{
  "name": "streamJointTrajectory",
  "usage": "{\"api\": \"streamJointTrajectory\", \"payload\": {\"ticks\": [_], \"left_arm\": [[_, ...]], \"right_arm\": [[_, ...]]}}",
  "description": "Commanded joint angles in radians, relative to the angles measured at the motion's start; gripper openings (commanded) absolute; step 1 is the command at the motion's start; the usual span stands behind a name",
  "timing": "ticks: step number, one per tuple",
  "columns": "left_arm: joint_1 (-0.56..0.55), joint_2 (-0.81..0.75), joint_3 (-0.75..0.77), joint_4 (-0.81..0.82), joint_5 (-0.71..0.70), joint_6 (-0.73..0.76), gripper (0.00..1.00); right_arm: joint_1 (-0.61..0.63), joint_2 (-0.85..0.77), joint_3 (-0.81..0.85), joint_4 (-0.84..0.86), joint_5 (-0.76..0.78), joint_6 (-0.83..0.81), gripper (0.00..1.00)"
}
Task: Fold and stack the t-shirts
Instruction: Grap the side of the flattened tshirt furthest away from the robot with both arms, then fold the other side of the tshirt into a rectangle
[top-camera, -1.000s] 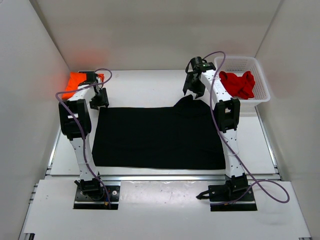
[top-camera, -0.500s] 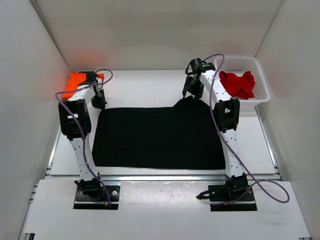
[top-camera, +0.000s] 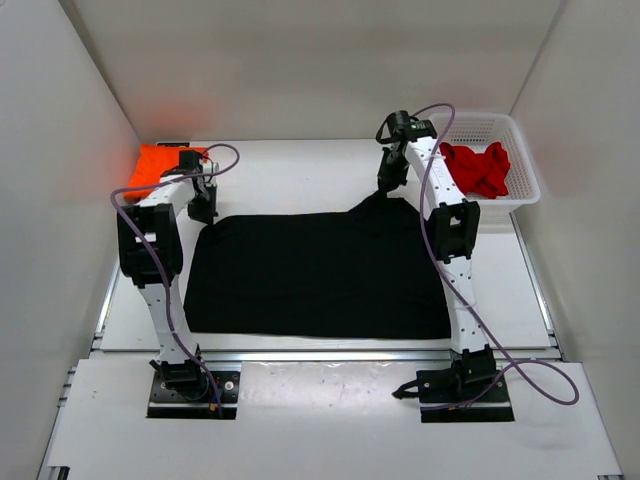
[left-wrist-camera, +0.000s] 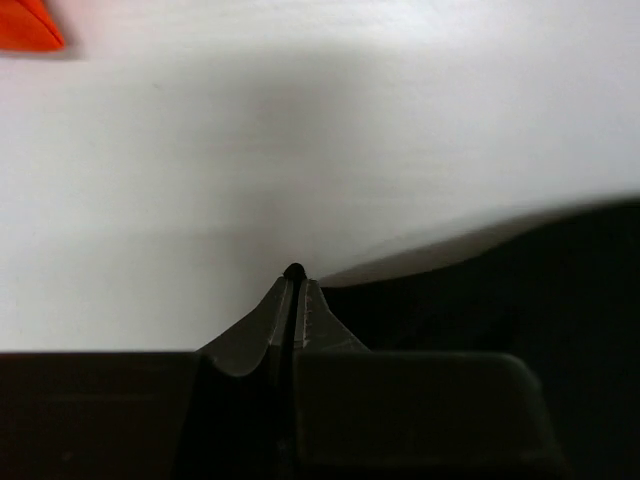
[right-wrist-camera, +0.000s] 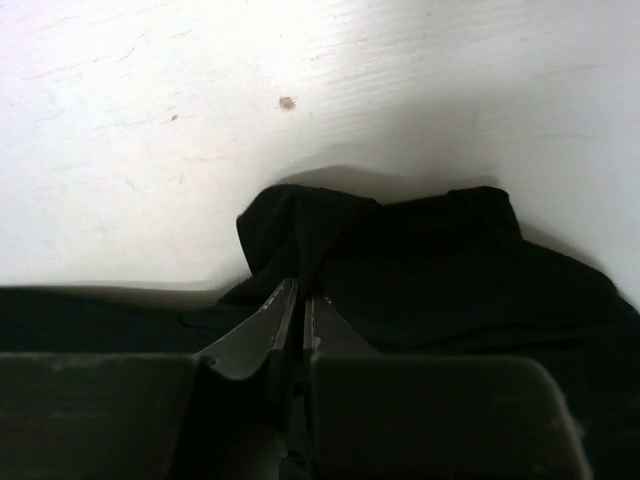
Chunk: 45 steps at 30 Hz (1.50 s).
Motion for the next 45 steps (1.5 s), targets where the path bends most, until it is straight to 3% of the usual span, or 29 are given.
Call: {"api": "streamJointTrajectory", "payload": {"ticks": [1,7,9,13,16,24,31,40,45], "left_arm": [[-0.035,-0.18,-0.074,0.07,-0.006,0.144,0.0],[-0.032,-0.339,-0.264,0.184,-0.075,0.28,0.0],[-0.021,-0.382,-0.305,0.214,-0.089,0.296,0.0],[-0.041,-0.474,-0.411,0.265,-0.08,0.366,0.0],[-0.033,-0.523,-0.483,0.294,-0.052,0.434,0.0],[-0.044,-0.573,-0.576,0.333,-0.021,0.592,0.0],[-0.088,-0.606,-0.589,0.176,0.106,0.776,0.0],[-0.092,-0.644,-0.608,0.061,0.105,0.909,0.0],[-0.084,-0.688,-0.658,0.122,0.04,0.932,0.0]], "right_arm": [[0.024,-0.137,-0.028,-0.039,0.052,-0.063,0.0],[0.122,-0.427,-0.387,-0.043,0.167,-0.097,0.0],[0.124,-0.537,-0.645,0.005,0.189,-0.081,0.0],[0.076,-0.876,-1.159,0.252,0.063,-0.02,0.0],[0.062,-1.047,-1.365,0.375,-0.014,0.041,0.0],[0.091,-1.139,-1.502,0.432,-0.104,0.067,0.01],[0.09,-1.149,-1.683,0.499,-0.233,0.096,0.0],[0.127,-1.076,-1.659,0.498,-0.297,0.04,0.0],[0.085,-1.113,-1.708,0.516,-0.301,0.044,0.0]]}}
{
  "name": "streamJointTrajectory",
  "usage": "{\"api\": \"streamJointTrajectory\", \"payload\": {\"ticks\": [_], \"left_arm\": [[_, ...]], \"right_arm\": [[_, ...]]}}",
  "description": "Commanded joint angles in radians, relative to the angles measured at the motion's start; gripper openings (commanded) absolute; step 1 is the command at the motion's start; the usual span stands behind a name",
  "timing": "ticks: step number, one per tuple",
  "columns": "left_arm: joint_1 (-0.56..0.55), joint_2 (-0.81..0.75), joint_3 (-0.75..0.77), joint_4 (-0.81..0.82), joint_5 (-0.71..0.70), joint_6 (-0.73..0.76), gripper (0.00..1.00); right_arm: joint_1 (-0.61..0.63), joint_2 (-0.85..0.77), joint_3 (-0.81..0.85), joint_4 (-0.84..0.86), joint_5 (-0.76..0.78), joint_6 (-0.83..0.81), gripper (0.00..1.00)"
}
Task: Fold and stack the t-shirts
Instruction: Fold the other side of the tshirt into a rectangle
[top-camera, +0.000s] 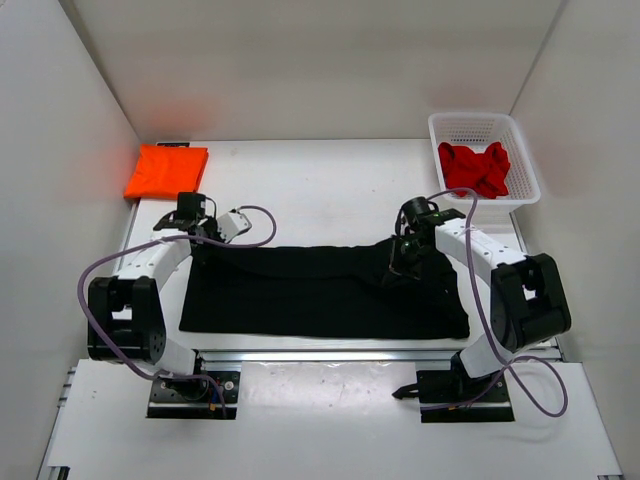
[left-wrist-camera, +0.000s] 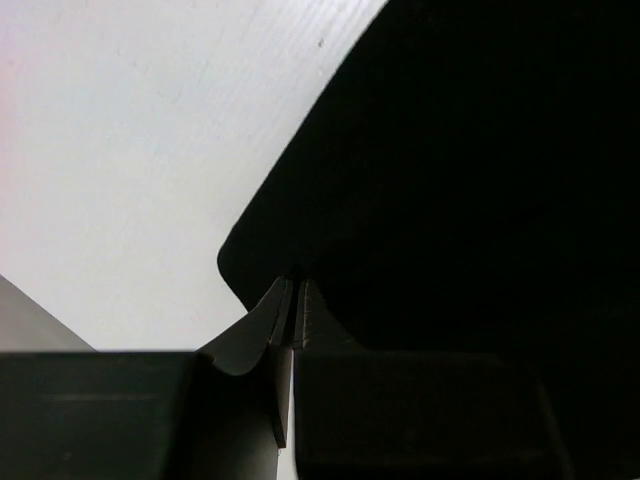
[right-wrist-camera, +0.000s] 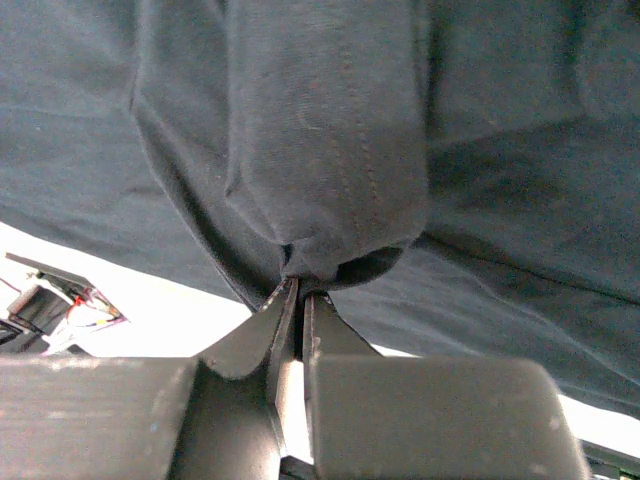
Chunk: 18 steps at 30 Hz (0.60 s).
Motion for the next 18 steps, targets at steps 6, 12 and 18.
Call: {"api": "streamJointTrajectory", "payload": {"ticks": [6,12,18], "left_arm": [[-0.011,-0.112,-0.003,-0.082,-0.005,0.107,0.0],[0.014,-0.136,-0.086,0.038,-0.099,0.114,0.0],[-0.066,-0.155,-0.156,0.003,-0.166,0.078,0.03]], "right_arm": [[-0.026,-0.042,-0.025,0.011,-0.029,-0.033,0.0],[-0.067,-0.075,-0.02,0.01,-0.048,-0.067,0.0],[-0.046,-0.051,-0.055,0.063,-0.167,-0.082,0.06]]}}
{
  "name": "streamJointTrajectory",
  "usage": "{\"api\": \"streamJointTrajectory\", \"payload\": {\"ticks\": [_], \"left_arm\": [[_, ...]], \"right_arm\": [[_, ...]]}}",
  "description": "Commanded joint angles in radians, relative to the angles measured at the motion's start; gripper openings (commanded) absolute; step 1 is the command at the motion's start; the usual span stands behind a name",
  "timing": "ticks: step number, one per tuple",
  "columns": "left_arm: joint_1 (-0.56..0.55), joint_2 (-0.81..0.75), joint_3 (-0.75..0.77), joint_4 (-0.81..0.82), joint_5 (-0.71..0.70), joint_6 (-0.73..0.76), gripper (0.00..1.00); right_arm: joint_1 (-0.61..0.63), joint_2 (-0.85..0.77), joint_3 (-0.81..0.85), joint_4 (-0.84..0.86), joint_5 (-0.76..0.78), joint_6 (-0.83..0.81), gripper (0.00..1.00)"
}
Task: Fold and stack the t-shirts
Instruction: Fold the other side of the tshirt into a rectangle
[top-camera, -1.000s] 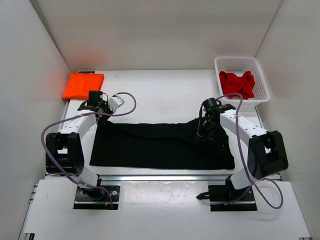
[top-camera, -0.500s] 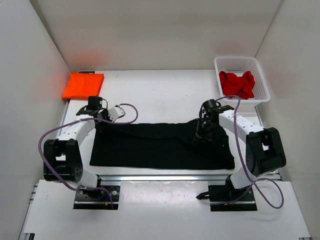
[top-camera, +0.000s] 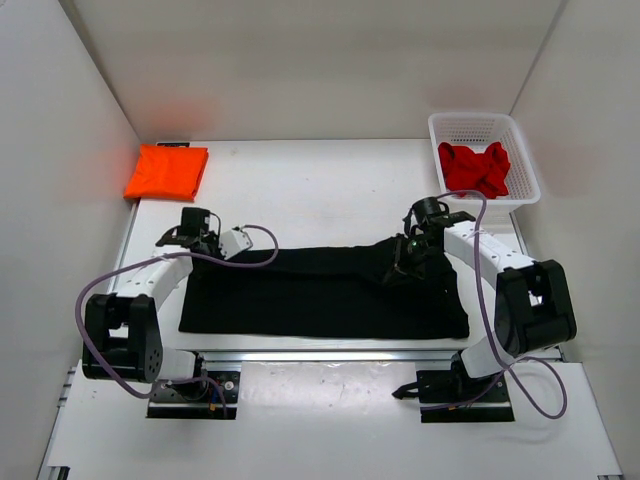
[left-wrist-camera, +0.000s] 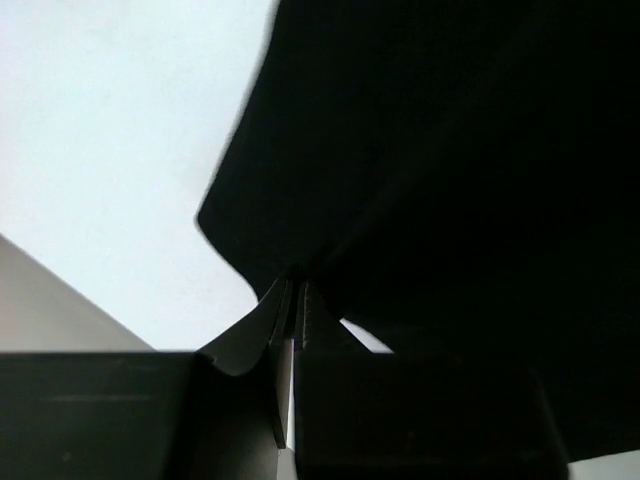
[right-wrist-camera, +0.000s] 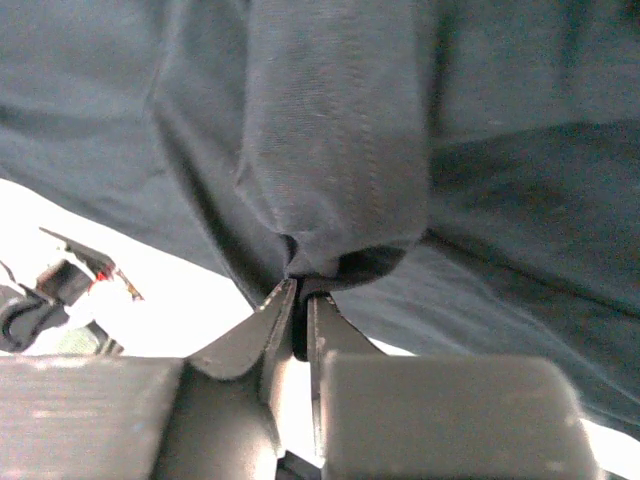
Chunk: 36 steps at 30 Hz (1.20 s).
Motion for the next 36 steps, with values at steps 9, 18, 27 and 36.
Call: {"api": "streamJointTrajectory", "payload": {"ticks": [9,18,27,36], "left_arm": [[-0.02,-0.076,-0.059,0.048,-0.155,-0.04,0.67],[0.056,-0.121,0.059,0.061,-0.124,-0.239,0.88],[0.096,-0.133,0.101,0.11,-0.175,-0.328,0.81],[-0.111,-0.138,0.124,0.11,-0.218,-0.408,0.83]], "right_arm": [[0.047,0.001,0.008,-0.034,-0.146,-0.124,0.29],[-0.001,-0.119,0.129,-0.134,-0.047,-0.207,0.33],[-0.087,0.011,0.319,-0.102,0.337,-0.051,0.41],[-0.036,0.253,0.489,-0.068,0.405,-0.049,0.42]]}}
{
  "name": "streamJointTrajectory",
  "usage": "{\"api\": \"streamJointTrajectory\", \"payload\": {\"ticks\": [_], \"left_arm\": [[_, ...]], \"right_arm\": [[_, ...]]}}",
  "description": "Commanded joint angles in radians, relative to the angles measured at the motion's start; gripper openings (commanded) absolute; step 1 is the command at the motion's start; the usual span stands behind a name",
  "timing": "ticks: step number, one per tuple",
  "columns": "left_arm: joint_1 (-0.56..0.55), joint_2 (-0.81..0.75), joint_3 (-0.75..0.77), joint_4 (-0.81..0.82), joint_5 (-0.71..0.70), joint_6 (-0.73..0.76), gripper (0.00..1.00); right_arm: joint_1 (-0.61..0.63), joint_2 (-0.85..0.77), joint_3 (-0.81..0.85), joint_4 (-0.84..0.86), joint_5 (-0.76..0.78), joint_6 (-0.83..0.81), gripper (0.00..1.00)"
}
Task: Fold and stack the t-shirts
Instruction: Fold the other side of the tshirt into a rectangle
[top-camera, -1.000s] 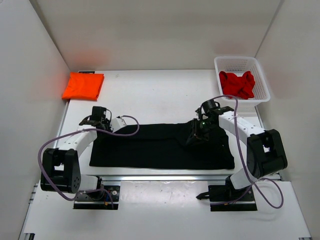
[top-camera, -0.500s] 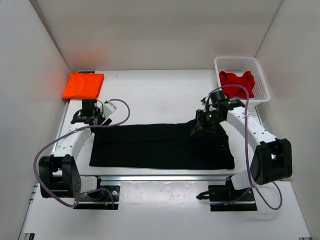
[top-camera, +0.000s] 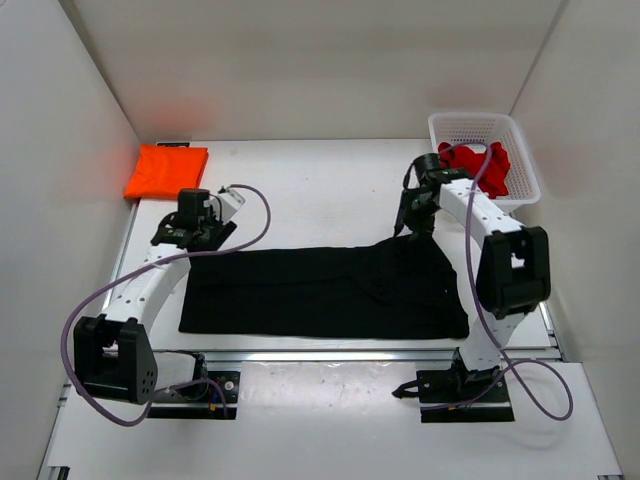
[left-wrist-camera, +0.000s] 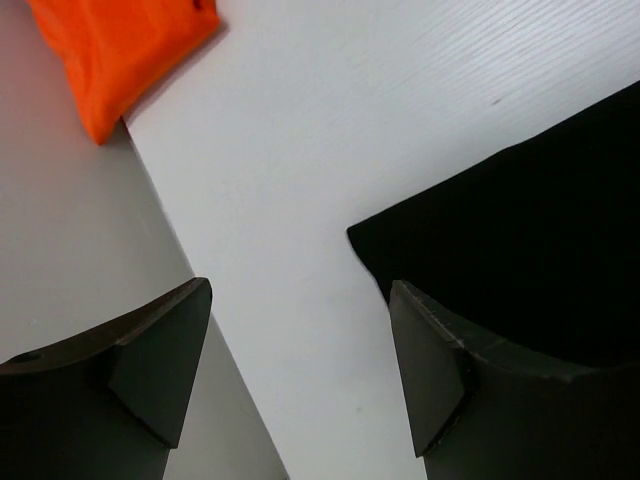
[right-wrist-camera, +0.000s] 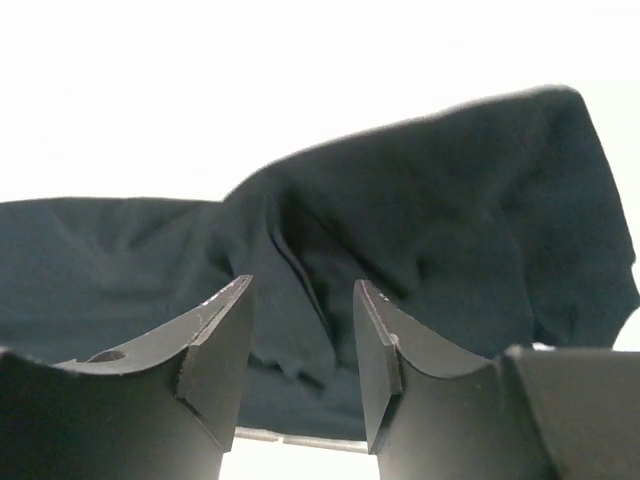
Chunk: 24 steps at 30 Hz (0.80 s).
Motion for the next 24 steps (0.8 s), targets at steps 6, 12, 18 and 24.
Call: {"api": "streamJointTrajectory", "payload": {"ticks": [6,12,18,24], "left_arm": [[-0.139,-0.036,-0.014,0.007,-0.027,-0.102,0.83],[-0.144,-0.035,-0.026,0.02,-0.047,-0.104,0.84],[-0.155,-0.038,-0.02,0.01,-0.039,-0.102,0.83],[-0.272,-0.053,-0.021,0.018,-0.017,-0.046,0.82]], "right_arm": [[0.052,0.148,0.124,0.015,0.057,-0.011,0.41],[0.049,0.184,0.113,0.039,-0.008,-0.008,0.38],[0.055,0.217,0.115,0.019,-0.037,0.002,0.11],[-0.016,0.098,0.03,0.027,-0.081,0.035,0.0]]}}
